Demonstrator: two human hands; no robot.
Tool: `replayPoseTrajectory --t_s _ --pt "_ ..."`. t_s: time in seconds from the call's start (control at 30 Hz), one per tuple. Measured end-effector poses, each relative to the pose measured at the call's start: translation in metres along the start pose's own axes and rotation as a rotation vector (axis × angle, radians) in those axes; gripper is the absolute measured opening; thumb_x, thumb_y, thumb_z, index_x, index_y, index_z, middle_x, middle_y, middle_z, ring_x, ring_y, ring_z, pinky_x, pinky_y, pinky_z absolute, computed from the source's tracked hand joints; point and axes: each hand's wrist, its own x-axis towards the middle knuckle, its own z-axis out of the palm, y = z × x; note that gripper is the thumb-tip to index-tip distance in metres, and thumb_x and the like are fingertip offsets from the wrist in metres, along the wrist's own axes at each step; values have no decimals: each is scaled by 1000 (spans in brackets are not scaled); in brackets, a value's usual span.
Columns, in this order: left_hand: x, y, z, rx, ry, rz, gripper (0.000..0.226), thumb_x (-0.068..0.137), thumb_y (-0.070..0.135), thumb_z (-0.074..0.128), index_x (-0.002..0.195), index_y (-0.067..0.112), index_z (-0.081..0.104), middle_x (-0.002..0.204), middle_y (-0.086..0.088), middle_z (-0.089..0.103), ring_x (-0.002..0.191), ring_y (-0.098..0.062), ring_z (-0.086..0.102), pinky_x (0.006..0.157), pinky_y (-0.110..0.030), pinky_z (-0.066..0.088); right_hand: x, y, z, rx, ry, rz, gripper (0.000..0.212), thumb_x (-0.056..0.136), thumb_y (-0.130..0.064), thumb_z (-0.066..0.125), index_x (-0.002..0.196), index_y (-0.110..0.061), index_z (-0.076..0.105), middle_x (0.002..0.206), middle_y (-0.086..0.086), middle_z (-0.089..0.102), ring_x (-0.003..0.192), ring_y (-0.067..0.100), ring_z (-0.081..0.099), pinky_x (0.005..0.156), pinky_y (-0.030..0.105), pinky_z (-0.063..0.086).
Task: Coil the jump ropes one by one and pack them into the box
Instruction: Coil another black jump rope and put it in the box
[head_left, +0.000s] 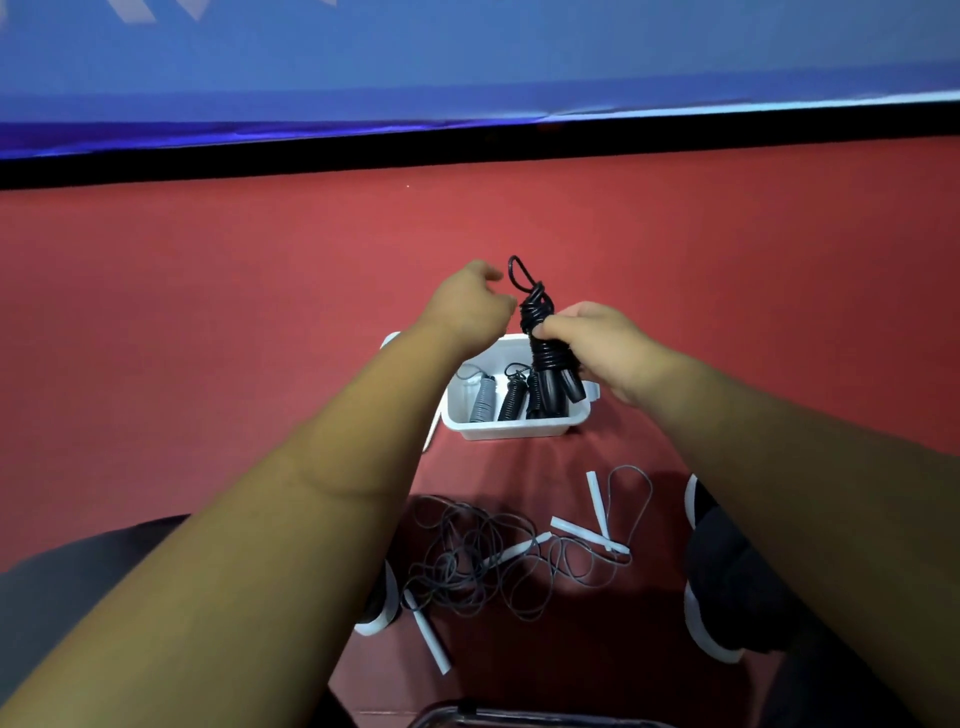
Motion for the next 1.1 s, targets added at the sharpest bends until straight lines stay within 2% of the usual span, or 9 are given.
replayPoseTrajectory --t_s 0.13,0.27,0.33,0.4,0.5,0.6,0.73,0.9,1.1 --pt "20 -24 5 -176 -71 -29 31 103 15 59 134 16 60 107 -7 72 81 -20 71 70 -35 57 28 9 7 -13 -26 60 28 87 -28 76 109 -11 74 92 9 80 74 22 74 70 36 57" --pt "46 -56 16 -256 -85 -93 27 104 12 58 130 17 66 108 -4 74 83 -18 70 76 -34 57 59 24 20 -10 -43 132 23 91 -26 72 101 -6 74 82 11 78 72 25 74 73 41 63" --pt "59 -71 25 -302 -89 -135 29 103 6 54 127 15 67 113 -5 75 86 -19 69 80 -36 56 77 37 30 -25 -38 159 25 90 -29 76 102 -7 75 92 15 81 77 26 75 78 43 64" --pt "72 -85 36 -317 -100 -162 34 102 -1 48 126 14 67 116 -3 75 88 -19 68 83 -37 56 93 51 39 -63 -49 171 35 79 -36 82 99 -8 78 96 15 81 82 26 78 81 43 66" --pt "92 -108 53 -340 -102 -202 34 102 1 48 126 15 67 119 -1 74 93 -19 70 89 -38 57 120 75 47 -57 -28 220 52 63 -45 81 98 -7 80 88 12 81 86 32 80 85 58 65" --pt "107 -136 67 -368 -68 -271 29 101 5 53 123 14 68 113 -1 74 88 -17 71 91 -38 59 136 92 55 -60 5 259 37 78 -39 78 97 -8 80 83 7 81 86 32 80 84 50 66" --pt "111 -168 79 -372 -52 -359 23 101 4 50 115 12 66 111 -5 75 80 -19 68 75 -33 53 157 119 62 -35 41 288 43 68 -42 80 94 -8 78 86 11 81 83 33 80 83 55 66" --pt "108 -192 88 -398 -27 -437 21 102 3 45 109 12 63 104 -8 72 76 -21 66 70 -32 49 173 131 66 -16 59 309 39 73 -35 79 101 -7 76 94 13 81 83 32 81 85 49 66" --pt "100 -207 88 -401 -14 -470 22 101 4 46 110 11 65 97 -5 73 69 -20 65 63 -29 47 179 135 68 -141 115 342 35 88 -20 58 111 3 72 104 17 78 98 34 78 97 50 62"
